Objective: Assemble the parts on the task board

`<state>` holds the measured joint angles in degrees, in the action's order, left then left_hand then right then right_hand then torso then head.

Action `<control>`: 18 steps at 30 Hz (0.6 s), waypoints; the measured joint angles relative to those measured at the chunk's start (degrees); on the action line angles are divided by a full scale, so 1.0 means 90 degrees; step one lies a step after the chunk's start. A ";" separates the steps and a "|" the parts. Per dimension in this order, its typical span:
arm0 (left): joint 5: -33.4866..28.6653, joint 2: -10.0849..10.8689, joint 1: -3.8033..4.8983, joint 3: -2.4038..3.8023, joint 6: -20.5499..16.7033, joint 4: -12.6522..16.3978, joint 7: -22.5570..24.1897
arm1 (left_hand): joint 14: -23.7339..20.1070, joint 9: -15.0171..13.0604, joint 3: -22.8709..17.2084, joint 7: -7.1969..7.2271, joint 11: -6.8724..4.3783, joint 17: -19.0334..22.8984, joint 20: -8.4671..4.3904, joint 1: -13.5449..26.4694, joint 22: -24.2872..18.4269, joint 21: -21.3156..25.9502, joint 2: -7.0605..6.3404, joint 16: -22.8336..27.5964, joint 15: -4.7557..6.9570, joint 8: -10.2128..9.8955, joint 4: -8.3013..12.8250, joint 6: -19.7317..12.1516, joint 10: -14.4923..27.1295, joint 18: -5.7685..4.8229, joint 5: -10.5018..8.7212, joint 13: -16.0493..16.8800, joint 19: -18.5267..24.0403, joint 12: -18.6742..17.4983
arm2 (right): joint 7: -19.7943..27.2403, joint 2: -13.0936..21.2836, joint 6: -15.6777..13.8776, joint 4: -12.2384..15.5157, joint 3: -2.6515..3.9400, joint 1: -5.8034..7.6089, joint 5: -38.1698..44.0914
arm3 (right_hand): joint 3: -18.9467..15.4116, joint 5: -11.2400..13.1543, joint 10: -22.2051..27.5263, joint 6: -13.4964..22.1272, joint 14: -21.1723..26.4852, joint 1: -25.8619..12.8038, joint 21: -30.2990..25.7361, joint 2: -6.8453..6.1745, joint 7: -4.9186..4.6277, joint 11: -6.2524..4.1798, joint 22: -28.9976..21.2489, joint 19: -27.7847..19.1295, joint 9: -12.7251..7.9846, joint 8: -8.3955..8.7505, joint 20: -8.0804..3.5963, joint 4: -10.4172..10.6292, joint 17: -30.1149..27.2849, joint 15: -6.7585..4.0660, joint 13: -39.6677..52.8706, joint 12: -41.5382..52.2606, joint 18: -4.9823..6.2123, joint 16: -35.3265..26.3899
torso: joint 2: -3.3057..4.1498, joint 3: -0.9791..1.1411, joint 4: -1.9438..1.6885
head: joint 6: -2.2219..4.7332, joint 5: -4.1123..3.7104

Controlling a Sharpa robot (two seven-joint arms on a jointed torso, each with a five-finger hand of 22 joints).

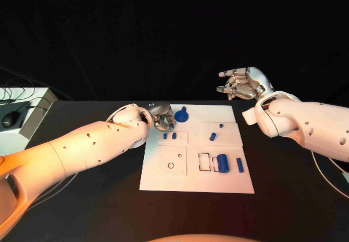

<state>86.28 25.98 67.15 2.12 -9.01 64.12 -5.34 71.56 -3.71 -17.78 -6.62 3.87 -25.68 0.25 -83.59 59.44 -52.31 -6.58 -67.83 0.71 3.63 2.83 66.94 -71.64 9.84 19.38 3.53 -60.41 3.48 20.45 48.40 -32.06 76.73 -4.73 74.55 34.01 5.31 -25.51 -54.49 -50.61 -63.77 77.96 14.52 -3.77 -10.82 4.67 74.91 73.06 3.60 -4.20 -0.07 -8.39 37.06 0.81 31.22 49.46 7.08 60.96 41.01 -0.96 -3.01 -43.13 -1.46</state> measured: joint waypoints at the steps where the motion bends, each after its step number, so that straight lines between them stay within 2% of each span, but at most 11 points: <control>1: 0.0002 -0.0008 0.0001 -0.0007 0.0001 -0.0008 -0.0004 | 0.0000 0.0000 0.0000 0.0000 -0.0009 -0.0001 0.0003 0.0000 -0.0004 0.0000 0.0000 0.0000 0.0000 0.0000 0.0000 0.0000 0.0009 0.0000 0.0000 0.0000 0.0003 0.0000 | 0.0000 0.0000 0.0000 0.0001 0.0000 0.0000 0.0000 | 0.0000 0.0000 0.0000 0.0000 0.0000 0.0000 0.0000 0.0000 0.0000 0.0000 0.0000 0.0000 0.0000 0.0000 0.0000 0.0000 0.0000 0.0000 0.0000 0.0000 0.0000 0.0000 | 0.0000 0.0000 0.0001 | 0.0001 -0.0001; 18: 0.0020 0.0012 0.0000 -0.0035 0.0064 0.0019 -0.0059 | -0.0070 0.0002 0.0132 0.0079 0.0074 -0.0007 0.0021 0.0000 -0.0044 0.0000 0.0000 0.0000 -0.0069 0.0000 -0.0043 -0.0126 0.0320 0.0046 0.0000 -0.0002 0.0022 0.0021 | 0.0000 0.0000 0.0001 -0.0005 -0.0001 0.0000 0.0000 | 0.0000 0.0000 -0.0001 0.0002 0.0000 0.0000 0.0000 0.0000 0.0004 0.0001 0.0004 0.0000 0.0000 0.0000 0.0000 0.0000 -0.0001 0.0000 0.0000 0.0000 -0.0002 0.0000 | -0.0002 0.0000 -0.0004 | -0.0015 -0.0012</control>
<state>86.46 26.09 67.15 1.80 -8.44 64.30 -5.87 70.93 -3.69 -16.59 -5.91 4.54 -25.74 0.44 -83.59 59.04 -52.31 -6.58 -67.83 0.08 3.63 2.44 65.81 -68.76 10.26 19.38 3.51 -60.21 3.66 20.45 48.40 -32.05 76.69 -4.74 74.55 34.01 5.31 -25.51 -54.50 -50.59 -63.77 77.96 14.52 -3.77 -10.78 4.68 74.94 73.06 3.60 -4.20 -0.07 -8.39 37.05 0.81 31.22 49.46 7.06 60.96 41.00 -0.96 -3.04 -43.27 -1.57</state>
